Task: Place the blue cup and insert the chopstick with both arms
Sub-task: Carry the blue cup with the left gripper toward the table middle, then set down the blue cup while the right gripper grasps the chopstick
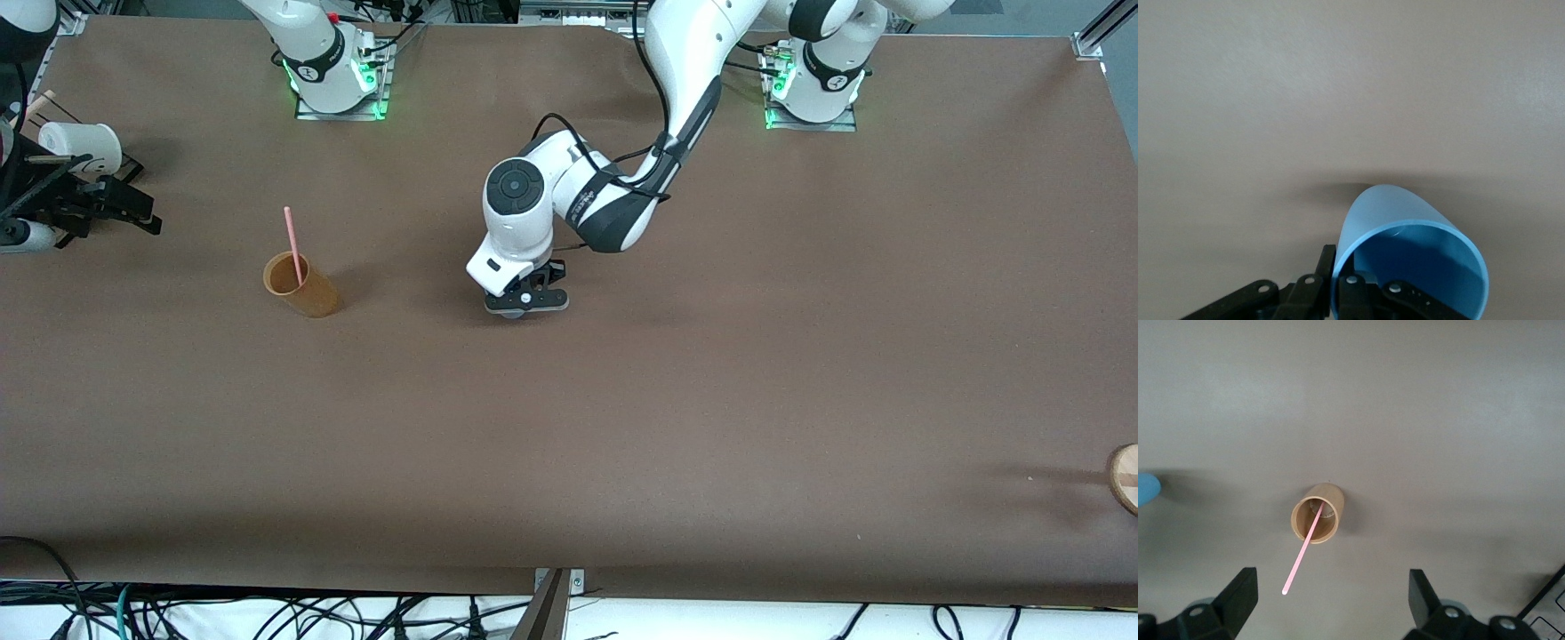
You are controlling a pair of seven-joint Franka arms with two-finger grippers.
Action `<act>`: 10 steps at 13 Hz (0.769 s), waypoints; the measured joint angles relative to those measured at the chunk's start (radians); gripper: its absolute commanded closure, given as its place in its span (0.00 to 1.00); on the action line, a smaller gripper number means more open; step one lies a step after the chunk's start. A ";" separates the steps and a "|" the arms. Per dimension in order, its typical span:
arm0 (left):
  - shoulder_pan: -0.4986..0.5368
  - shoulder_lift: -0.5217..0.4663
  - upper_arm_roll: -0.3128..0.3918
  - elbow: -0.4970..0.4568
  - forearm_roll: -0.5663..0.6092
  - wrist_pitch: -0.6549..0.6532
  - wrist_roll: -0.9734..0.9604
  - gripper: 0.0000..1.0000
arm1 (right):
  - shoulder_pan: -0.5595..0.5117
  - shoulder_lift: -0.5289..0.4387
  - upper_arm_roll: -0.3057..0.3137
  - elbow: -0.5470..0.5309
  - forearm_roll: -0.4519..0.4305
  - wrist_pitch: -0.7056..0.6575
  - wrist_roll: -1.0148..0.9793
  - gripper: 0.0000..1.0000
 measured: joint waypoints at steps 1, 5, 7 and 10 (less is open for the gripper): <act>-0.002 0.010 -0.002 0.000 0.000 0.014 -0.013 1.00 | 0.001 0.003 0.000 0.000 0.000 -0.002 0.000 0.00; 0.000 0.017 -0.001 0.007 -0.001 0.018 -0.030 0.00 | 0.030 0.060 0.002 -0.010 0.000 -0.016 0.064 0.00; 0.002 0.018 -0.001 0.008 -0.001 0.020 -0.031 0.00 | 0.054 0.117 0.003 -0.019 0.000 -0.026 0.153 0.00; 0.022 0.012 0.001 0.033 -0.024 0.017 -0.031 0.00 | 0.091 0.157 0.003 -0.080 0.000 0.004 0.245 0.00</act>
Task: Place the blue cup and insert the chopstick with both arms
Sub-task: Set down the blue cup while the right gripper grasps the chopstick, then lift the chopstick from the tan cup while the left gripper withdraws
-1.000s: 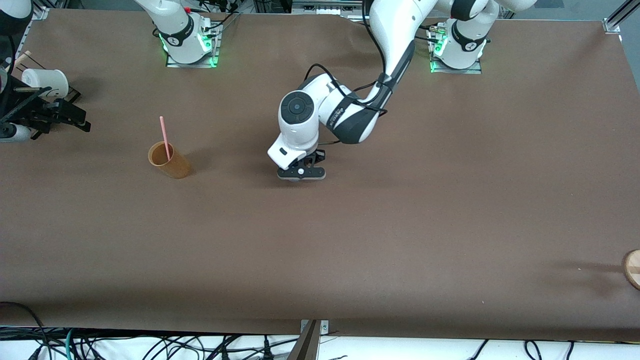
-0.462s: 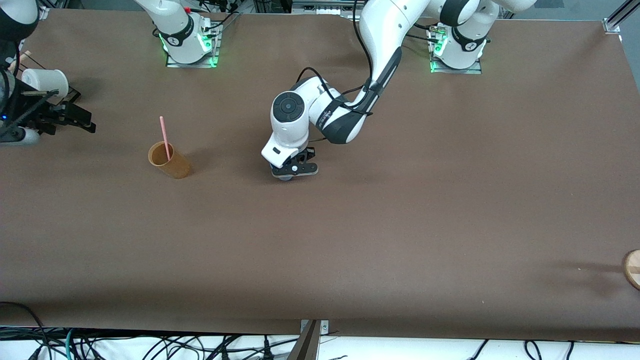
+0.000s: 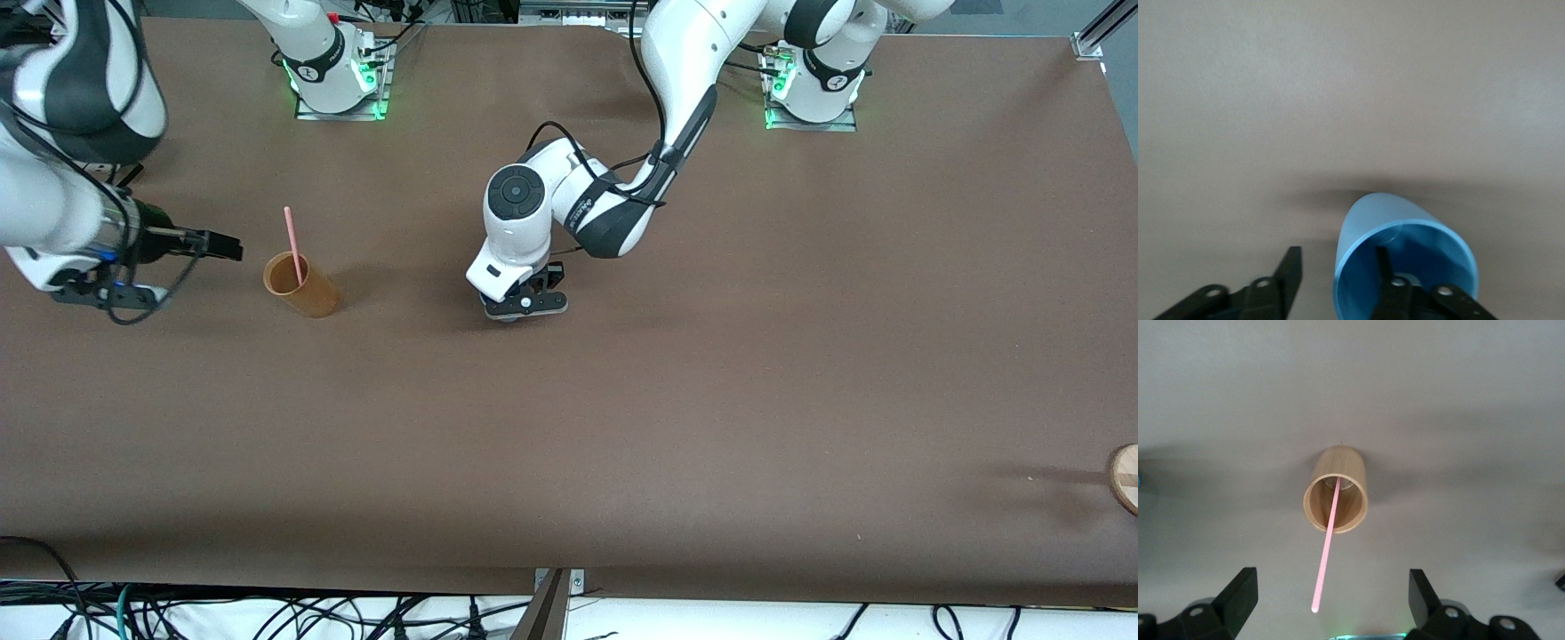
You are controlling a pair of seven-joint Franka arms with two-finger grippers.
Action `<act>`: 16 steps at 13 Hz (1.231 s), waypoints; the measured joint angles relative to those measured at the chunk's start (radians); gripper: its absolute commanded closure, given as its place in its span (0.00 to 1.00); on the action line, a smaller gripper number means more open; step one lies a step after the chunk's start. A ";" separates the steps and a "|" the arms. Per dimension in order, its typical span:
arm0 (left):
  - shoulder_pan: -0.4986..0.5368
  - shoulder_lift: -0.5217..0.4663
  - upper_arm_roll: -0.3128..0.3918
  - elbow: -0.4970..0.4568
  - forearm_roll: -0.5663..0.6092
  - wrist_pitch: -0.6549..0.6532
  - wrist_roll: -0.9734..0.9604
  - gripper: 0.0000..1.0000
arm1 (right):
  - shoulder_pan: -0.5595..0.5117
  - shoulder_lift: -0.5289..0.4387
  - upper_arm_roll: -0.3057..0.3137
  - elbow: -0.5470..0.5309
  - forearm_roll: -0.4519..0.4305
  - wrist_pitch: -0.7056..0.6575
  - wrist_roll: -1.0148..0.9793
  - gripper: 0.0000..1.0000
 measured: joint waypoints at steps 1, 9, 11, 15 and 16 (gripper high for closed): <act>0.015 -0.009 0.001 0.011 -0.005 -0.009 0.001 0.00 | 0.004 -0.002 0.000 -0.041 0.000 0.037 0.014 0.00; 0.200 -0.233 0.015 0.026 -0.006 -0.153 0.145 0.00 | 0.004 -0.014 0.010 -0.340 0.000 0.215 0.038 0.13; 0.260 -0.292 0.017 0.003 -0.006 -0.203 0.214 0.00 | 0.005 -0.014 0.016 -0.373 0.000 0.246 0.052 0.27; 0.415 -0.425 0.019 -0.078 0.005 -0.345 0.492 0.00 | 0.005 -0.015 0.038 -0.382 0.000 0.253 0.086 0.57; 0.452 -0.453 0.019 -0.090 0.030 -0.378 0.556 0.00 | 0.005 -0.016 0.045 -0.382 0.000 0.253 0.092 0.63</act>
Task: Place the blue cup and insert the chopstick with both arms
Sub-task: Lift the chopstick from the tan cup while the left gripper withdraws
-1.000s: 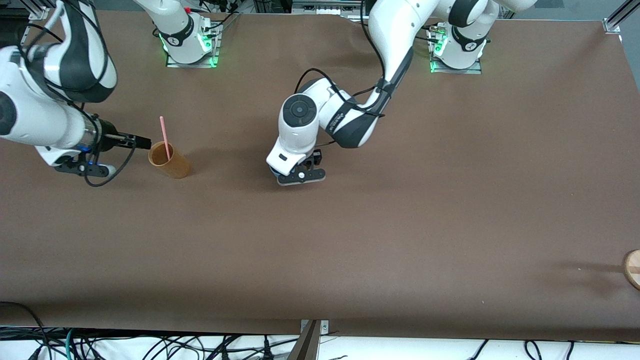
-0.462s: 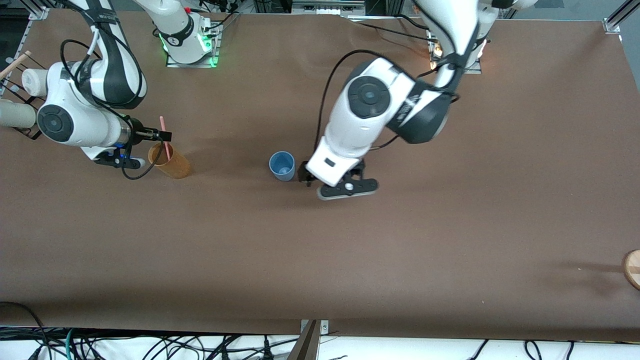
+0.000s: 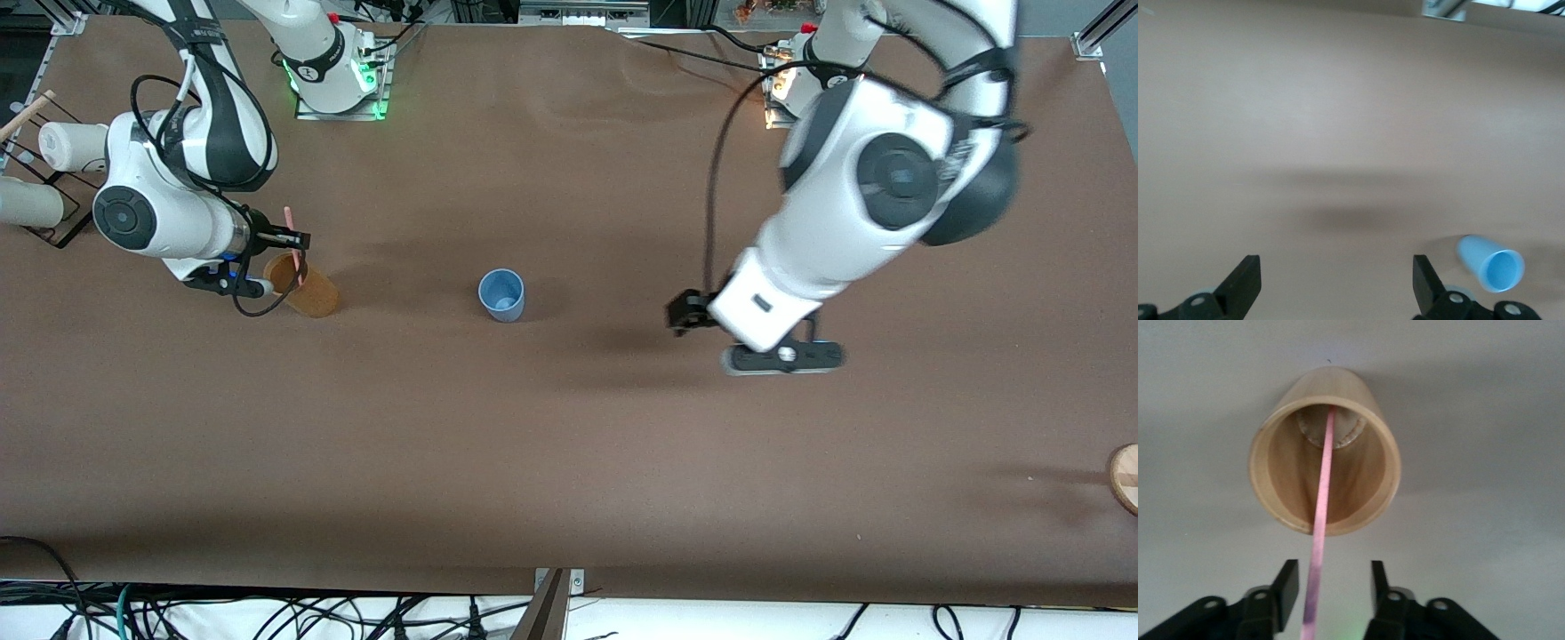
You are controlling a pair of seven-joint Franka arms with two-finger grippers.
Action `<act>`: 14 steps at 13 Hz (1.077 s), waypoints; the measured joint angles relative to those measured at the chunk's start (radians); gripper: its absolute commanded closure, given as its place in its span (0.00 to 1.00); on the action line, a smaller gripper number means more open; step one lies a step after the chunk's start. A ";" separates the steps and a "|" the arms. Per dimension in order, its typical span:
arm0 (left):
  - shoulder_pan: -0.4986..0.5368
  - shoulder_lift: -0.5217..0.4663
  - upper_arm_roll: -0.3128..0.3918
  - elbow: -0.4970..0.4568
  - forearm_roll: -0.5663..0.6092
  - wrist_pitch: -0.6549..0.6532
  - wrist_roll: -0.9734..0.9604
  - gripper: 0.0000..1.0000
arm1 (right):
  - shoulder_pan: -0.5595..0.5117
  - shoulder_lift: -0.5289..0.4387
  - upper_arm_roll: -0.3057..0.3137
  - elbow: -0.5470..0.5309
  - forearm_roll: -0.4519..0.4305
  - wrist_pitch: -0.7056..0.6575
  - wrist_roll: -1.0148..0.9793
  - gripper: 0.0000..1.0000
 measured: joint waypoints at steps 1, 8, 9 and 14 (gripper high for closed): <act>0.031 -0.026 -0.001 -0.012 0.030 -0.021 0.063 0.00 | 0.000 0.000 0.005 0.000 0.000 0.000 0.002 0.69; 0.264 -0.241 -0.156 -0.202 0.197 -0.043 0.200 0.00 | 0.000 -0.004 0.007 0.006 0.002 0.000 0.004 0.87; 0.304 -0.270 -0.168 -0.221 0.197 -0.043 0.211 0.00 | 0.000 -0.004 0.007 0.009 0.002 0.000 0.004 0.89; 0.430 -0.375 -0.176 -0.286 0.197 -0.133 0.278 0.00 | 0.006 -0.011 0.008 0.078 0.007 -0.088 0.004 1.00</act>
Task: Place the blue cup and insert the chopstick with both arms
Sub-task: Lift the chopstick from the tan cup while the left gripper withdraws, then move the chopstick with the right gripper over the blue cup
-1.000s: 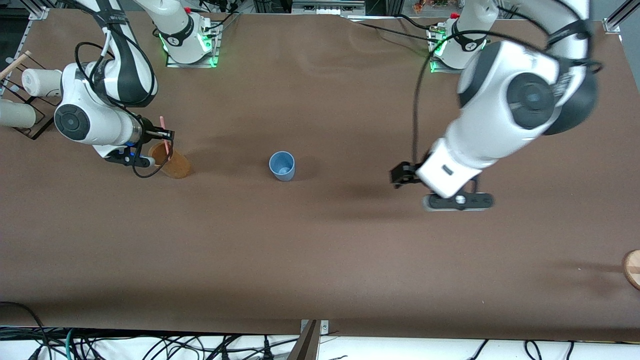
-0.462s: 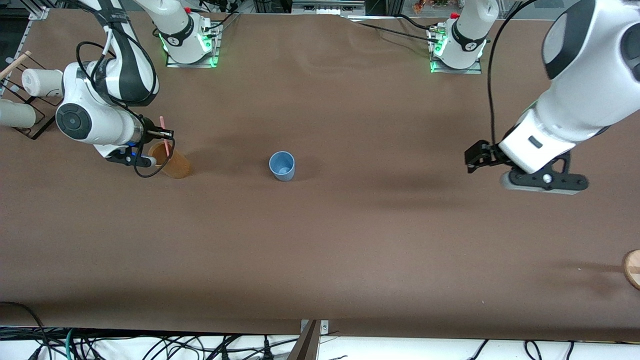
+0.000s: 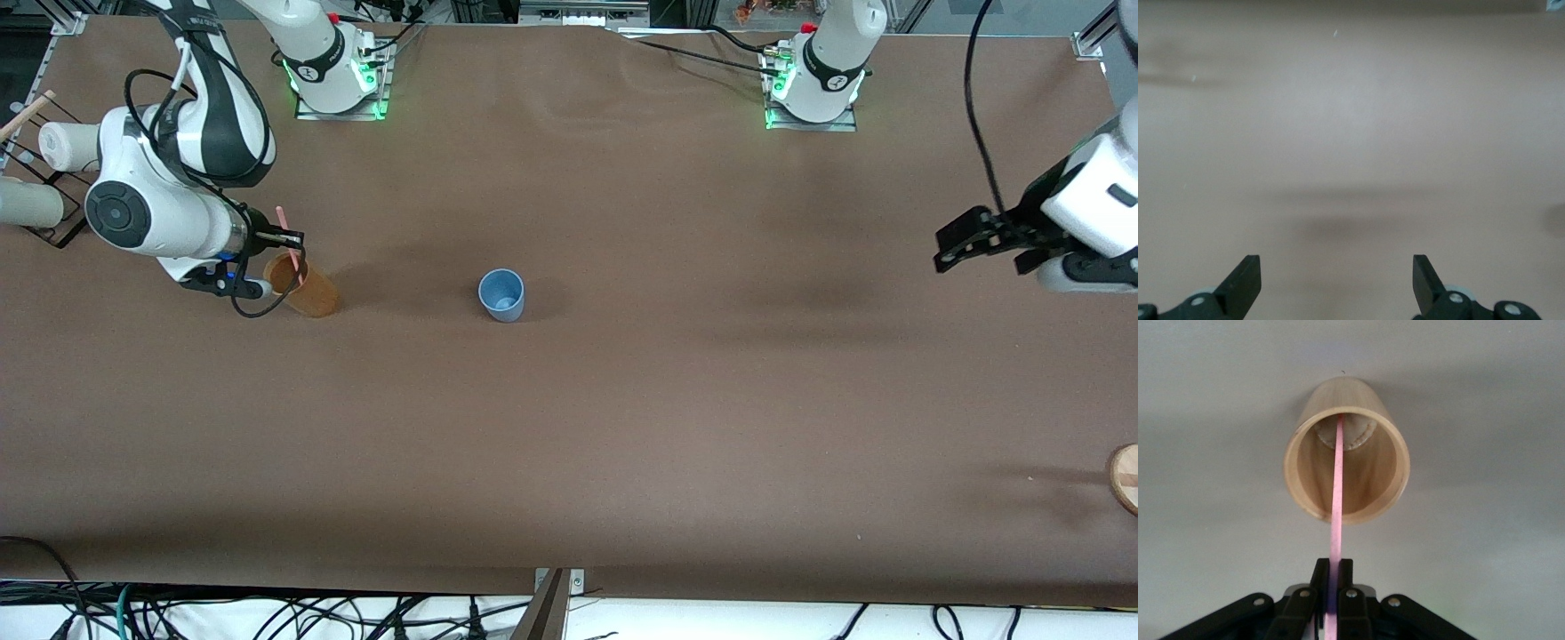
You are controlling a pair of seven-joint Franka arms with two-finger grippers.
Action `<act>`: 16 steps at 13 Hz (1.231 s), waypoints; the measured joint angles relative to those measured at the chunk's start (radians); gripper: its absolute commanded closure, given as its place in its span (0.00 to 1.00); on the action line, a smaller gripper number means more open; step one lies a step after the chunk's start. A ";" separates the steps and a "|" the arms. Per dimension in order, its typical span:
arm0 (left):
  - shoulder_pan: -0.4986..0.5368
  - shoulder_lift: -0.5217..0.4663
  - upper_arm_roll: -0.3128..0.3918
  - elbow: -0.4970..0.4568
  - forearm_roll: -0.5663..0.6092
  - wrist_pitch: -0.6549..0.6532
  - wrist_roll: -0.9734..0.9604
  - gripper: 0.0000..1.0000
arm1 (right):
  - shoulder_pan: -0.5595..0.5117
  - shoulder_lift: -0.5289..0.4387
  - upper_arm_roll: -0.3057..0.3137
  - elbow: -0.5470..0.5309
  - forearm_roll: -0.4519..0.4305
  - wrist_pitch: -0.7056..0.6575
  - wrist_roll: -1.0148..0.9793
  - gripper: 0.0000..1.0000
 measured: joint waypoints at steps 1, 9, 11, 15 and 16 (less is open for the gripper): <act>0.015 -0.011 0.000 -0.012 0.000 -0.016 0.011 0.00 | 0.005 -0.004 0.001 0.018 0.001 -0.028 0.000 1.00; 0.043 -0.069 -0.002 -0.154 0.000 -0.023 0.064 0.00 | 0.025 -0.012 0.003 0.253 0.003 -0.363 0.000 1.00; 0.045 -0.064 -0.002 -0.157 0.000 -0.023 0.067 0.00 | 0.039 -0.016 0.006 0.349 0.025 -0.487 0.032 1.00; 0.045 -0.062 -0.006 -0.157 0.000 -0.021 0.068 0.00 | 0.177 -0.014 0.014 0.439 0.186 -0.529 0.248 1.00; 0.045 -0.061 -0.006 -0.157 0.000 -0.021 0.069 0.00 | 0.226 -0.002 0.016 0.447 0.233 -0.501 0.316 1.00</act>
